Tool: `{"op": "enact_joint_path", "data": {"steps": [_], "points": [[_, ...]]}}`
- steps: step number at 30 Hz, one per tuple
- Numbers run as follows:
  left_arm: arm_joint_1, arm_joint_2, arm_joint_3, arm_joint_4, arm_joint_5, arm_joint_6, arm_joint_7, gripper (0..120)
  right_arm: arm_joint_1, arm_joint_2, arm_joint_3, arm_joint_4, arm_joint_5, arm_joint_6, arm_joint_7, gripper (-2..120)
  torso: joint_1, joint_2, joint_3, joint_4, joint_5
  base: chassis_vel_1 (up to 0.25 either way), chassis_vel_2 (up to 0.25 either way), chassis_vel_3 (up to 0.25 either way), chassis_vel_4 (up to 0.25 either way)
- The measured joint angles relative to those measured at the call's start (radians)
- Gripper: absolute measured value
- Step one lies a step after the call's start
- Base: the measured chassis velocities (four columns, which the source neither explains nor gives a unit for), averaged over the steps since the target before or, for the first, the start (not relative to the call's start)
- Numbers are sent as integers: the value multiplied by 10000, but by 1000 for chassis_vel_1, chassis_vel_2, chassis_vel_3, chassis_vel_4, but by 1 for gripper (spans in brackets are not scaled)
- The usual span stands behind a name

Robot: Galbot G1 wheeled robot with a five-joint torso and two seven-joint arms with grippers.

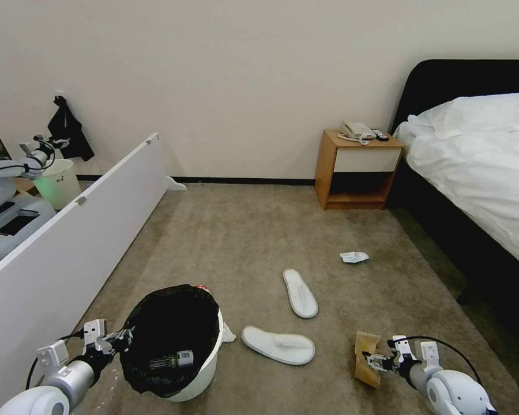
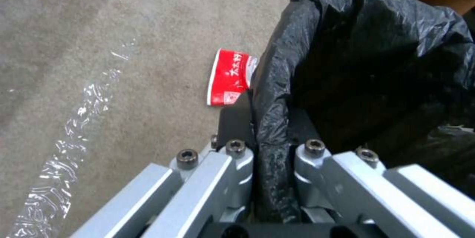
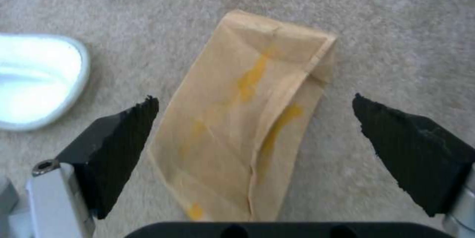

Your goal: Pick up the trash bin, then pick up the garbage from the floor and place it into the trash bin.

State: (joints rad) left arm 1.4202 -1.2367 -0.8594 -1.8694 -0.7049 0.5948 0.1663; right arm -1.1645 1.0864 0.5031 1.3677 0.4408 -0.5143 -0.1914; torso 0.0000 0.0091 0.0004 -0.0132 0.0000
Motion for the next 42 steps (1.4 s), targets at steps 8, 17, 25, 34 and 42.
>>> {"op": "enact_joint_path", "data": {"steps": [8, 17, 25, 34, 42], "points": [[-21, -29, 26, 49, 50, -13, 3, 4, 606, 600, -135, -1153, -312, 549, -230, 100, 0, 1, 0, 0, 2, 0, 0, 0, 0], [-35, -24, 27, 90, 63, -17, 3, 4, 943, 1071, -211, -1925, -662, 809, -302, 100, 0, 0, 0, 1, 0, 0, 0, 0, 0], [-68, -17, 46, 151, 89, -31, 6, 4, 1155, 1345, -150, -2694, -1061, 1136, -294, 100, 0, 1, 0, 0, -1, 0, 0, 0, 0], [-56, -22, 54, 190, 140, -84, 69, 4, 1317, 1443, 32, -3375, -1710, 1691, -376, 80, 0, 1, 0, -1, 0, 0, 0, 0, 0], [-50, -57, 67, 206, 196, -120, 100, 4, 1330, 1444, 52, -3428, -1768, 1937, -431, 49, 0, 1, 0, 0, 1, 0, 0, 0, 0]]}}
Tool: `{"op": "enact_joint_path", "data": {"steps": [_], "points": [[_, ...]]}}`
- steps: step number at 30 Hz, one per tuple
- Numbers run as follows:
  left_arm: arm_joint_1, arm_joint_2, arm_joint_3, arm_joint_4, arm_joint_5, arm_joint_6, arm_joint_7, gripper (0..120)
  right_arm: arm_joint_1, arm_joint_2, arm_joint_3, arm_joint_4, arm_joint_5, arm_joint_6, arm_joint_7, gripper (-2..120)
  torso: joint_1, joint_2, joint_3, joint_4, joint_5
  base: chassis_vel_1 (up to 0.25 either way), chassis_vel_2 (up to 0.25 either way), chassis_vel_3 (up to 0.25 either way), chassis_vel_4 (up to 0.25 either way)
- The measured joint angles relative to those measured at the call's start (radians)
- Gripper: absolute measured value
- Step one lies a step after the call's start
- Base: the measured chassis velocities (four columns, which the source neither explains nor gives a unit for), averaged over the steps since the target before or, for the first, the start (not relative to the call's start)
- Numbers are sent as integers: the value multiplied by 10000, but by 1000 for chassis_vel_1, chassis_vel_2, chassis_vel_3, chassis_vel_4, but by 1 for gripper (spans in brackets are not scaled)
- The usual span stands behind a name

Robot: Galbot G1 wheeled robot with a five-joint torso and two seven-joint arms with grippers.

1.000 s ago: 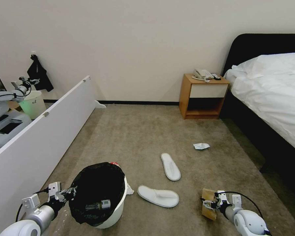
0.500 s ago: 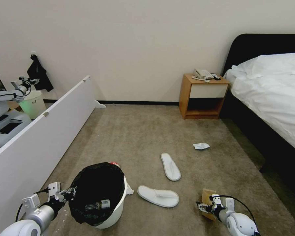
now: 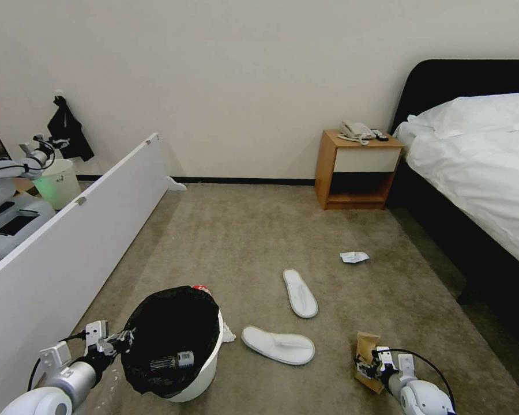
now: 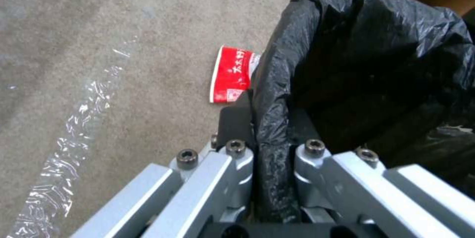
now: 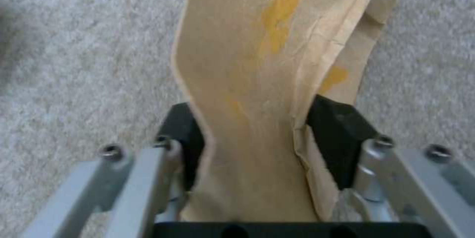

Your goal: Pick up the trash bin, then pick up the garbage from the floor and place it into the trash bin.

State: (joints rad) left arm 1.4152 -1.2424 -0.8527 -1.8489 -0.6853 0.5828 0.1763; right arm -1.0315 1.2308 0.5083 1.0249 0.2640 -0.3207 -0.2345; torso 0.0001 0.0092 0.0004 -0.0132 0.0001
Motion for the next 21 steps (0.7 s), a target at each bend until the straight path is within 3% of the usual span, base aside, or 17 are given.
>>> {"op": "enact_joint_path", "data": {"steps": [1, 3, 5, 10, 15, 21], "points": [[0, 0, 0, 0, 0, 0, 0, 4, 0, 0, 0, 0, 0, 0, 0, 49, 0, 0, 0, 0, 0, 0, 0, 0, 0], [14, 3, -6, -1, 4, -13, 12, 4, 24, 6, -11, -17, -81, 128, -32, 36, 0, 0, 0, -1, -1, 0, 0, 0, 0], [21, 11, -14, -1, 5, -15, 15, 4, 30, 10, -14, -18, -90, 155, -33, 33, 0, -1, 0, -1, -1, 0, 0, 0, 0], [52, 30, -36, -7, 6, -33, 27, 4, 45, -6, -53, 54, -119, 271, -35, 10, 0, 0, 0, 0, 0, 0, 0, 0, 0], [59, 11, -21, -23, 12, -37, 30, 4, 35, -50, -58, 186, -141, 318, 45, 0, 0, 0, 0, 0, 0, 0, 0, 0, 0], [69, 20, -5, -75, 13, -37, 30, 4, -113, -314, -17, 875, -173, 381, 246, 0, 0, 0, 0, 0, 2, 0, 0, 0, 0]]}}
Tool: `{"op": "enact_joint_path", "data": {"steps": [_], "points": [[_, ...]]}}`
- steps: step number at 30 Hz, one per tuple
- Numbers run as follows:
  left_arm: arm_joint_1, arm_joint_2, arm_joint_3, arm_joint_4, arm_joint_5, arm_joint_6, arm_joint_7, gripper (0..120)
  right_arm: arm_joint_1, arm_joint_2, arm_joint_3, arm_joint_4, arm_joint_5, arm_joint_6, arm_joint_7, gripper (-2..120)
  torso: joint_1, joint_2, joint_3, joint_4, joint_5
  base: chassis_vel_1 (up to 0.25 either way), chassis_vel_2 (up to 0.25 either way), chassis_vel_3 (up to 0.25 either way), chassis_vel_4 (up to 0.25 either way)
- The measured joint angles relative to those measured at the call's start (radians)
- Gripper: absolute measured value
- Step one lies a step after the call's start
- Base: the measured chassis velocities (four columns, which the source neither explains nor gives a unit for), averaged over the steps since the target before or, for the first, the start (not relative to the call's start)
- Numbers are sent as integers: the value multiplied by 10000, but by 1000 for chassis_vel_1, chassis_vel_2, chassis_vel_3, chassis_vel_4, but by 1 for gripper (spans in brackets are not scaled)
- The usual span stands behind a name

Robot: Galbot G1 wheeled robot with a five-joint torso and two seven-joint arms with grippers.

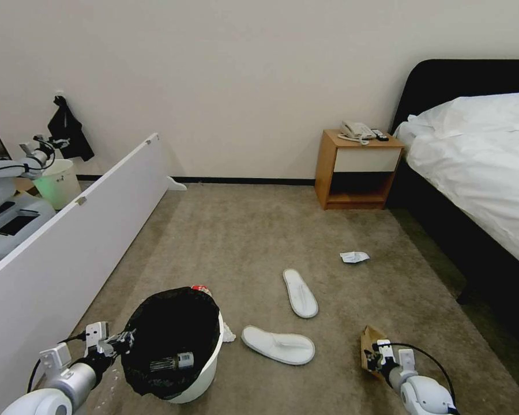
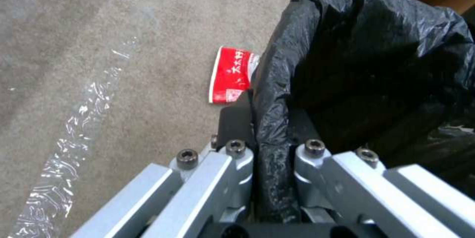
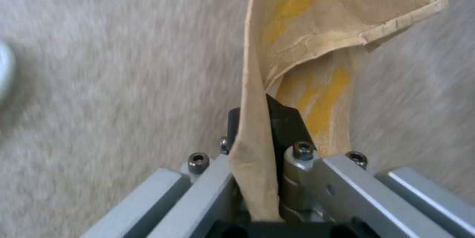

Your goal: Pick up the trash bin, then pick up the garbage from the floor and place it into the trash bin.

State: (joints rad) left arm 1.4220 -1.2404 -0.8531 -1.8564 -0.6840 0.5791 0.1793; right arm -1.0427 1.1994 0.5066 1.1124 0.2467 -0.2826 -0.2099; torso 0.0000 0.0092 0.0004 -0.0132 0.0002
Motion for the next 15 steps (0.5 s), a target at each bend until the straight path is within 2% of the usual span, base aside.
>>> {"op": "enact_joint_path", "data": {"steps": [5, 6, 12, 14, 15], "points": [[18, 14, 47, -57, 2, 1, -4, 4, -273, -537, 128, 1333, -97, 177, 82, 0, 0, 0, 0, -2, -2, 0, 0, 0, 0], [18, 15, 79, -90, -4, 20, -40, 4, -371, -747, 188, 1935, -105, 220, 188, 0, 0, 0, -1, -1, -5, 0, 0, 0, 0], [72, 16, 196, -160, 31, 63, -87, 4, -596, -1201, 145, 3101, -98, 198, 413, 0, 0, 0, -1, 1, 1, 0, 0, 0, 0], [116, 18, 248, -246, 56, 76, -105, 4, -901, -1931, -137, 4248, -258, 203, 317, 0, 0, 0, -1, -3, -1, 0, 0, 0, 0], [116, 18, 248, -246, 56, 76, -105, 4, -901, -1931, -137, 4248, -258, 203, 317, 0, 0, 0, -1, -3, -1, 0, 0, 0, 0]]}}
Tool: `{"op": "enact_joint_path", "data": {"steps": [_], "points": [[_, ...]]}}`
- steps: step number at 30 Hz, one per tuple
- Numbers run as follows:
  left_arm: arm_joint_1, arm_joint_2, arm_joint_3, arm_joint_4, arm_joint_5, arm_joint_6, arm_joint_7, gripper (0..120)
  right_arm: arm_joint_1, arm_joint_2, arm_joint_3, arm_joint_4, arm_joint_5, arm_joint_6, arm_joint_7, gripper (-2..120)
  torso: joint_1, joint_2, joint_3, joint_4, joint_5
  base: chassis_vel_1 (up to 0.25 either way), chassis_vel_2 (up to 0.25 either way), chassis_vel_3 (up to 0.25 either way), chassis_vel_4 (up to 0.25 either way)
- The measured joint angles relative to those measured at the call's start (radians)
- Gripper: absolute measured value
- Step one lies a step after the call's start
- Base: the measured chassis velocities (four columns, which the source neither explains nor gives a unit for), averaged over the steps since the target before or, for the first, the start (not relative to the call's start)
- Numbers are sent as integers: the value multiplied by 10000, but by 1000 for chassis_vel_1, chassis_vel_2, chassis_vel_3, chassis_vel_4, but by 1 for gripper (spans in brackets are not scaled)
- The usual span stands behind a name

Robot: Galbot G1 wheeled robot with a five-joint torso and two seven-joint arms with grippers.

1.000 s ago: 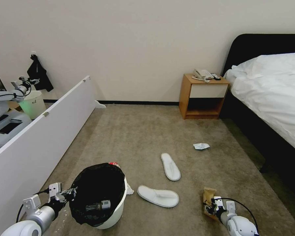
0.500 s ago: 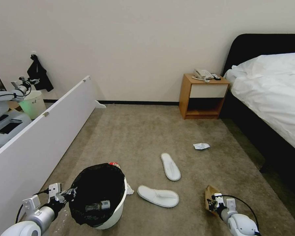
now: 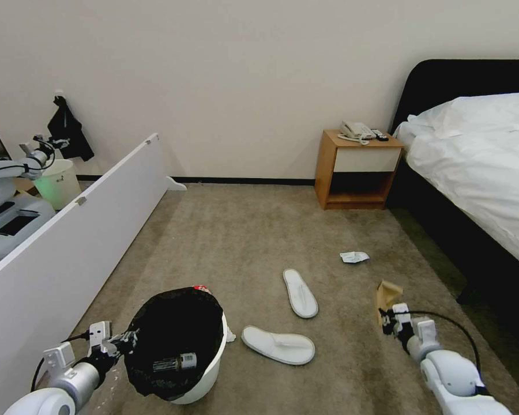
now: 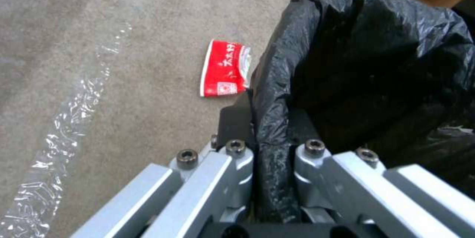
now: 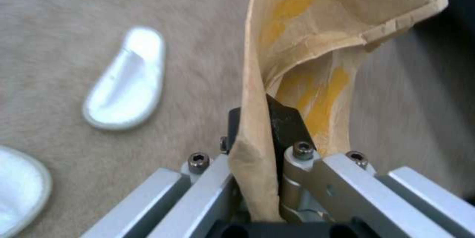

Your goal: Pick up the trash bin, then pick up the garbage from the floor and place it into the trash bin.

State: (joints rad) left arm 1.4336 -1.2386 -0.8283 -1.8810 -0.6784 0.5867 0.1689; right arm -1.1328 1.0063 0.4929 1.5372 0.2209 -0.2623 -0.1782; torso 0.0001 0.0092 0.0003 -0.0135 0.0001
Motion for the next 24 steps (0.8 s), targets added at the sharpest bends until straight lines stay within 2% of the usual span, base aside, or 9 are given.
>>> {"op": "enact_joint_path", "data": {"steps": [3, 5, 6, 9, 12, 13, 14, 20, 24], "points": [[31, 53, 0, -91, -4, 12, -12, 4, -155, -870, -426, 1366, -157, 192, -285, 0, 0, 0, 0, 2, -1, 0, 0, 0, 0], [40, 68, -1, -119, -12, 15, -19, 4, -143, -1063, -525, 1628, -160, 300, -376, 0, 0, 0, 0, 4, 0, 0, 0, 0, 0], [48, 87, 17, -163, -45, 29, -48, 4, 1, -1417, -745, 2062, -160, 601, -581, 0, 0, 1, 0, 3, -3, 0, 0, 0, 0], [53, 92, 135, -220, -65, 49, -116, 4, 434, -1805, -1228, 2388, 54, 1293, -979, 0, 0, 2, 0, 3, -1, 0, 0, 0, 0], [57, 93, 184, -231, -57, 51, -128, 4, 600, -1872, -1404, 2392, 151, 1669, -1153, 0, 0, 1, 0, 3, -3, 0, 0, 0, 0], [62, 95, 290, -267, -37, 58, -154, 4, 976, -1923, -1842, 2269, 478, 2964, -1750, 0, 0, 2, 0, 6, -2, 0, 0, 0, 0], [61, 96, 372, -294, -35, 70, -176, 4, 1222, -1918, -2236, 2182, 776, 3792, -2166, 0, 0, 1, 2, 4, 2, 0, 0, 0, 0], [26, 131, 685, -315, 0, 120, -301, 4, 2008, -1832, -3538, 2420, 1437, 4828, -2963, 0, 0, 1, 1, 3, -1, 0, 0, 0, 0], [-39, 255, 962, -339, 27, 138, -369, 4, 2604, -1813, -4365, 2465, 1605, 5023, -3233, 0, 0, 1, 1, 3, -1, 0, 0, 0, 0]]}}
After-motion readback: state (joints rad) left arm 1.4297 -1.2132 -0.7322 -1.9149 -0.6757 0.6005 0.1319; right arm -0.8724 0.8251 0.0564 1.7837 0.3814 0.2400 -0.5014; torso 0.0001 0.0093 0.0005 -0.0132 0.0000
